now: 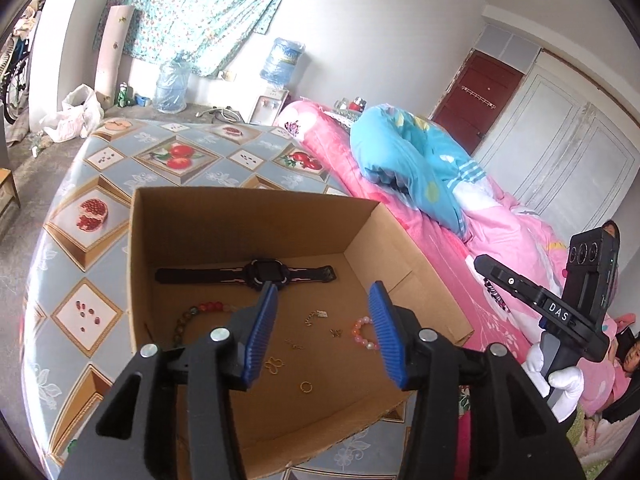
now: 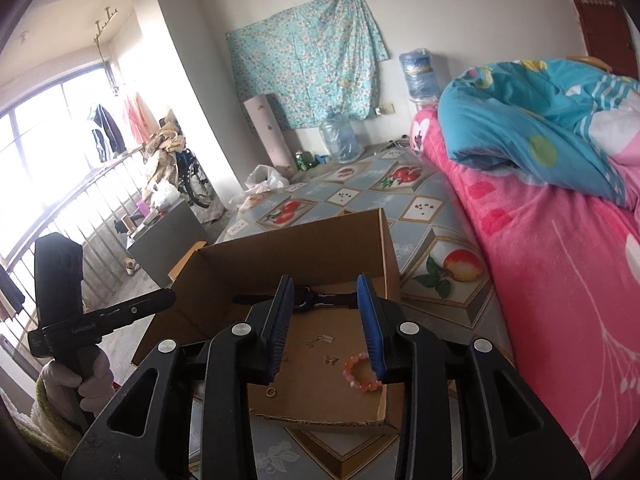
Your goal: Organize jewelry
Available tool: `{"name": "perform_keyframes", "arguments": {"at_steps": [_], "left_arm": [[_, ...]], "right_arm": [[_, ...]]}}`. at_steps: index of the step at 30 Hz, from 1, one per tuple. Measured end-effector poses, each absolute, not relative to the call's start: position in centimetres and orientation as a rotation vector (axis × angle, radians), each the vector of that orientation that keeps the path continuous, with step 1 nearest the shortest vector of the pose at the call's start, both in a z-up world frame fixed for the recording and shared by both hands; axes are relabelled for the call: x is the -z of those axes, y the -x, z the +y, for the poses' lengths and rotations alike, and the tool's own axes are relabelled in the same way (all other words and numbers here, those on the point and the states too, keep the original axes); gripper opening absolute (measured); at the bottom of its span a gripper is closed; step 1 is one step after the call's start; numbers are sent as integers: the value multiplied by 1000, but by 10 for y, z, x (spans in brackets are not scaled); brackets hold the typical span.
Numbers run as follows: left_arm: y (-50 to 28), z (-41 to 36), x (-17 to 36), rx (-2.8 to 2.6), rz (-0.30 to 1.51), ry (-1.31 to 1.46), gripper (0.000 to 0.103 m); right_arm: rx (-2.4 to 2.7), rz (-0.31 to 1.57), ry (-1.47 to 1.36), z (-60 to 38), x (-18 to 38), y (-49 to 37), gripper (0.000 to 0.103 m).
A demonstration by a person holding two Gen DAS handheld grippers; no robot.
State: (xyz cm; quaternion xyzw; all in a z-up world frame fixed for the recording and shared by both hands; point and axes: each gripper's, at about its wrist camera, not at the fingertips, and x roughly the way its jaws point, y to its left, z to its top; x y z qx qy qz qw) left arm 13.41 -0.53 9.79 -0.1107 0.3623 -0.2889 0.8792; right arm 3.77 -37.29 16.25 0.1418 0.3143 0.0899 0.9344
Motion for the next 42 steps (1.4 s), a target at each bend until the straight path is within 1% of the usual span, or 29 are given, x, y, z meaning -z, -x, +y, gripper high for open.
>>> {"name": "perform_keyframes", "arguments": {"at_steps": [1, 2, 3, 4, 7, 11, 13, 15, 24, 34, 42], "left_arm": [[-130, 4, -100, 581, 736, 224, 60], [-125, 12, -102, 555, 718, 218, 64], [-122, 20, -102, 525, 707, 211, 70], [-119, 27, -100, 499, 704, 206, 73], [-116, 47, -86, 464, 744, 238, 75], [-119, 60, -54, 454, 867, 327, 76], [-121, 61, -39, 481, 931, 372, 76], [-122, 61, -29, 513, 963, 430, 77], [-106, 69, -32, 481, 919, 435, 78], [-55, 64, -34, 478, 925, 432, 79], [-29, 58, -34, 441, 890, 439, 79]], "right_arm": [[-150, 651, -297, -377, -161, -37, 43], [-121, 668, -311, -381, -159, -38, 43], [-106, 690, -337, -386, -155, -39, 43], [-105, 718, -371, -391, -149, -41, 43], [-68, 833, -439, -401, -128, -49, 43], [-111, 939, -538, -403, -105, -55, 44], [-137, 953, -565, -399, -100, -53, 44], [-114, 952, -530, -391, -105, -51, 44], [-98, 968, -496, -371, -109, -35, 45], [-103, 952, -494, -376, -109, -11, 44], [-141, 949, -463, -379, -112, -8, 45]]}}
